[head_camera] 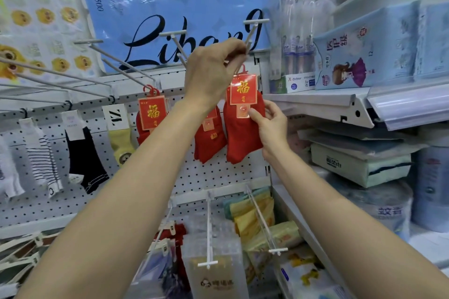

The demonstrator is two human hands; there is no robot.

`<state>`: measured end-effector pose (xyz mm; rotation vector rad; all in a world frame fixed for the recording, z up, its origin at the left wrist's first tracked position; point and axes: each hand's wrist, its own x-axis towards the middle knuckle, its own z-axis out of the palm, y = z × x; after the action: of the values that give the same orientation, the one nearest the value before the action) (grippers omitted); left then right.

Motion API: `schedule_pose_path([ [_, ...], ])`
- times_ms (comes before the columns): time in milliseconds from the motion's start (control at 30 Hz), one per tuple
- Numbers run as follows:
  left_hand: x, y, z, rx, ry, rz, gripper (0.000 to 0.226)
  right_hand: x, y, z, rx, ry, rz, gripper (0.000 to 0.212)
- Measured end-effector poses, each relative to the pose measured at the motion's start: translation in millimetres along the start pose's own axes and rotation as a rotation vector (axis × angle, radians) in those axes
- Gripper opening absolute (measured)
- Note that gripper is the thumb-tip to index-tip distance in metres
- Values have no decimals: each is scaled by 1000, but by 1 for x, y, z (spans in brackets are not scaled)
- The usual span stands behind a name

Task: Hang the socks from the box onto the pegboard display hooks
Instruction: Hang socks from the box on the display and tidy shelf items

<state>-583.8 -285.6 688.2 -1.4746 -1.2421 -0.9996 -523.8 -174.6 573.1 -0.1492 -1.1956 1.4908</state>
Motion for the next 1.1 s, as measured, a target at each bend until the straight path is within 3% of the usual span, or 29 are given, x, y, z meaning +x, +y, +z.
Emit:
schedule_pose_path([
  [300, -2, -2, 4, -28, 55, 25, 22, 2, 24, -11, -23, -17, 40, 23],
  [633, -4, 2, 1, 2, 46, -1, 22, 12, 36, -15, -367, -39, -72, 22],
  [833, -30, 0, -5, 109, -33, -132, 30, 1, 28, -17, -690, -20, -272, 51],
  [967, -69, 1, -16, 338, -230, -131, 38, -14, 18, -25, -783, -72, -473, 52],
  [1100, -110, 9, -30, 456, -318, -134, 42, -32, 8, -40, -904, -122, -615, 49],
])
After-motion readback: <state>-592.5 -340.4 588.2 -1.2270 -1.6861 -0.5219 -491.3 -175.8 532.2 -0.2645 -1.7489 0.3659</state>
